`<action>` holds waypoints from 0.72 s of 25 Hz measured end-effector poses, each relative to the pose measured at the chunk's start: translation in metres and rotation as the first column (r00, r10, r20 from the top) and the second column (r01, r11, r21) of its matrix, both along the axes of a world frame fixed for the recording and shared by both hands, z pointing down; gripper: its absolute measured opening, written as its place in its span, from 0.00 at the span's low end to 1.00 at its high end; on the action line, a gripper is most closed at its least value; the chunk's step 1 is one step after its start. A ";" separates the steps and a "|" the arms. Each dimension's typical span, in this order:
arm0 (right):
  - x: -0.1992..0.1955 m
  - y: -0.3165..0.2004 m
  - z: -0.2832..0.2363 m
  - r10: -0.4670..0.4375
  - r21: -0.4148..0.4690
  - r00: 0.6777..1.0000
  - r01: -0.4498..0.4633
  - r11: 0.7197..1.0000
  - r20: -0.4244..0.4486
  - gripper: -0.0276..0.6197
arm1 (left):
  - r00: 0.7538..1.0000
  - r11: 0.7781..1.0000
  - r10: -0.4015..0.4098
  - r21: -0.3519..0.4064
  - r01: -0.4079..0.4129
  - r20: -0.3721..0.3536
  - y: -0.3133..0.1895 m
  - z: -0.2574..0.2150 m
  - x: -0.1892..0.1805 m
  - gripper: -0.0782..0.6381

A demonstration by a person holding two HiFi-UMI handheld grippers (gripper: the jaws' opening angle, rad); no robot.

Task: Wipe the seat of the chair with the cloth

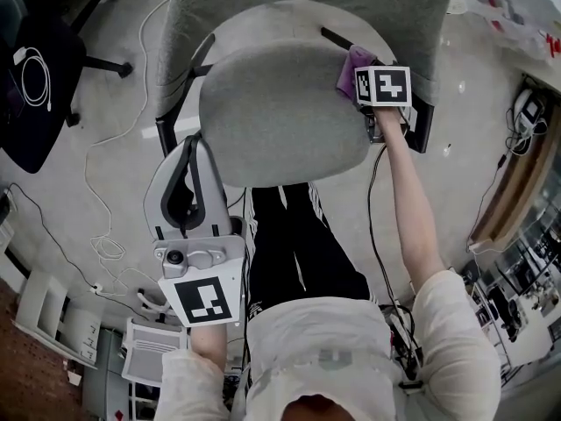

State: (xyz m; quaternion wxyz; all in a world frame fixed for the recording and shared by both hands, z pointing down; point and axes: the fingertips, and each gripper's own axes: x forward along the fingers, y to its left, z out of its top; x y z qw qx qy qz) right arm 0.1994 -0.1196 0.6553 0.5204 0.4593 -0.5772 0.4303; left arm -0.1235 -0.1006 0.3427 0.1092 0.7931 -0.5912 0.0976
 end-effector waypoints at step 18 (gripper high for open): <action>-0.161 0.023 -0.068 -0.004 0.104 0.894 -0.048 0.993 0.448 0.18 | 0.993 0.994 -0.111 0.023 0.110 0.028 0.025 0.003 -0.033 0.13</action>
